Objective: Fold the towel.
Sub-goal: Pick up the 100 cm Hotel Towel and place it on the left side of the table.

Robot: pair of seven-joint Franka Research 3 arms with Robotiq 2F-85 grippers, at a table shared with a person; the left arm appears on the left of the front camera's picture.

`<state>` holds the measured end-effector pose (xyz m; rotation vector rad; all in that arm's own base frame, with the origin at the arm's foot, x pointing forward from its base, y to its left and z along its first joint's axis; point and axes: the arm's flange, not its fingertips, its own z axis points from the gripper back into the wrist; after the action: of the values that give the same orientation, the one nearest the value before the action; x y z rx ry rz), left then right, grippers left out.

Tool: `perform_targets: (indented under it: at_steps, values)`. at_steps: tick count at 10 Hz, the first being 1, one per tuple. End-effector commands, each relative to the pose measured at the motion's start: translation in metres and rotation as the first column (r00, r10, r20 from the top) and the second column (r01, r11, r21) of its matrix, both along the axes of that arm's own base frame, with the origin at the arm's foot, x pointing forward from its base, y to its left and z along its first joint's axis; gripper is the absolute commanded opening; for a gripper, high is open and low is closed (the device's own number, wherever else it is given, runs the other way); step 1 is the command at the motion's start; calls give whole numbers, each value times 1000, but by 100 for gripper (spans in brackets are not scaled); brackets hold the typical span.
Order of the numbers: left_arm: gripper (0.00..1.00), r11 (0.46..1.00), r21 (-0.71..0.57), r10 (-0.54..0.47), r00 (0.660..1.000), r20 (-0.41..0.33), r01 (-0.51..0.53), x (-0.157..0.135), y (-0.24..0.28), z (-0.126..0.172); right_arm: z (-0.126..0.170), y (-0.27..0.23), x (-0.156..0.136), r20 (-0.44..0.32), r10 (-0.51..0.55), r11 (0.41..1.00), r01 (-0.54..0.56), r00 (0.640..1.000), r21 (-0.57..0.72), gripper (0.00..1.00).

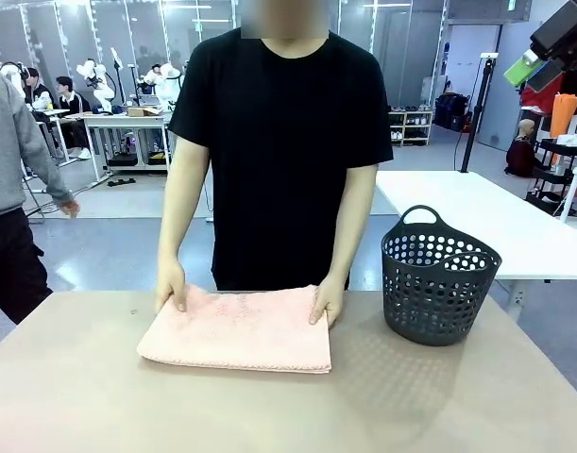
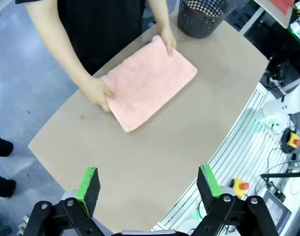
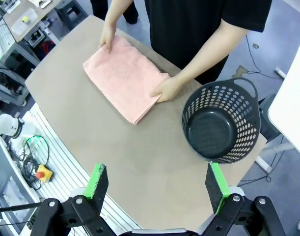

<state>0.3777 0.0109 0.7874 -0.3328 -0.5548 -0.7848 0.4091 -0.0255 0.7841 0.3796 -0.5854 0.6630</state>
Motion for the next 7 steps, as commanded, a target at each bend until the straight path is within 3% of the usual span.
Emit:
perform_targets:
  at_steps: [1, 7]
  values:
    - [100, 1000, -10, -14, 1000, 7, 14, 1, 0, 2, 0, 1, 0, -1, 12, 1000, -11, 1000, 9, 100]
    - [100, 1000, -10, -14, 1000, 7, 14, 1, 0, 2, 0, 1, 0, -1, 12, 1000, -11, 1000, 9, 100]
